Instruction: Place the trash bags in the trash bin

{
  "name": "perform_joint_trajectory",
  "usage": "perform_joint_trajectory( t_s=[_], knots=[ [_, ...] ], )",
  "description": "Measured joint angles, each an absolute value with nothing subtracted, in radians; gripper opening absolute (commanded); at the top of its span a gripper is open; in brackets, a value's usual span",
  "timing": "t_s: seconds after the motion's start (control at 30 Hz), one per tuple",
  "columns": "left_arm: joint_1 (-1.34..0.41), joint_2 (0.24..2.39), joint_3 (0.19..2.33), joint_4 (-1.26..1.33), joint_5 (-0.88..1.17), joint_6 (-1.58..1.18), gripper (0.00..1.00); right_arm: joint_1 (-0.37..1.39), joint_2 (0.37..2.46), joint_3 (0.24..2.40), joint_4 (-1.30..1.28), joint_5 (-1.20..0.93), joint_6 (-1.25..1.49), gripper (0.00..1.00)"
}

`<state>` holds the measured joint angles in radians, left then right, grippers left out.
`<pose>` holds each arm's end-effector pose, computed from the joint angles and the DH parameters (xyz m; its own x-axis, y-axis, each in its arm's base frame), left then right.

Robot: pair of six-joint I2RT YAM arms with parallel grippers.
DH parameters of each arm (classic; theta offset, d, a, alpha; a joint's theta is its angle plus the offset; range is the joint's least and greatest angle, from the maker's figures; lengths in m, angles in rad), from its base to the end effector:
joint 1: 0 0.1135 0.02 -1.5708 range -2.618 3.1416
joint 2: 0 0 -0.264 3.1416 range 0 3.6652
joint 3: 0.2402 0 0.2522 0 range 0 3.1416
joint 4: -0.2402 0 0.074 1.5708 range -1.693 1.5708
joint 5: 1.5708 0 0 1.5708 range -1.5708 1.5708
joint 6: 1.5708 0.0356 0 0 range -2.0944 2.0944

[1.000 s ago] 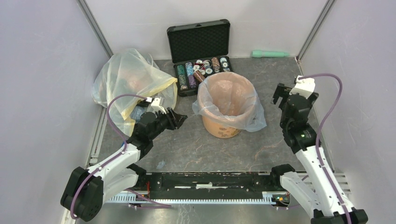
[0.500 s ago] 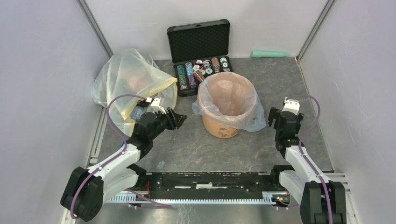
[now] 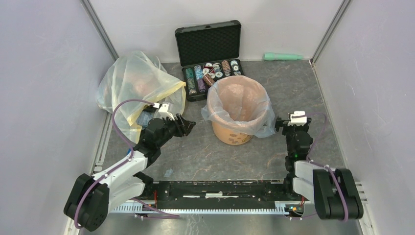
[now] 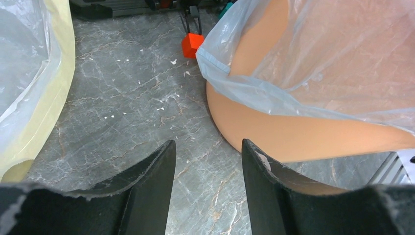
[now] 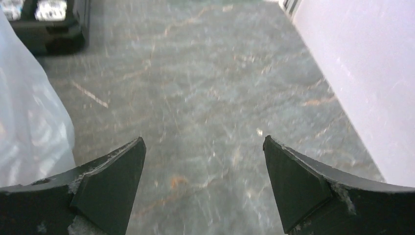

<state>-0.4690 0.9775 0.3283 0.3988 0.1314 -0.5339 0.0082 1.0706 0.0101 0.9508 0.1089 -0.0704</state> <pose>0.1849 -0.0989 0.2050 -0.4759 -0.3244 -0.8175 0.3707 0.7689 -0.5210 0.1741 -0.0024 0.1487 -0.1162 -0.0709 -0.9907 0.0919 0.9924 -0.0818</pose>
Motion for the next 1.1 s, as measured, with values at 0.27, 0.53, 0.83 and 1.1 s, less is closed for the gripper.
perform_joint_trajectory(
  t_s=[0.27, 0.53, 0.83, 1.1],
  knots=[
    [-0.469, 0.978, 0.303, 0.407, 0.104, -0.506, 0.89, 0.008, 1.373, 0.011, 1.341, 0.079, -0.115, 0.98],
    [-0.469, 0.907, 0.29, 0.389, -0.012, -0.462, 1.0, 0.042, 1.376, 0.011, 1.349, 0.105, -0.148, 0.98],
    [-0.466, 0.865, 0.28, 0.363, -0.321, -0.324, 0.99, 0.051, 1.376, 0.011, 1.349, 0.126, -0.156, 0.98],
    [-0.436, 0.898, 0.239, 0.508, -0.428, -0.104, 0.95, 0.051, 1.376, 0.011, 1.349, 0.133, -0.159, 0.98]
  ],
)
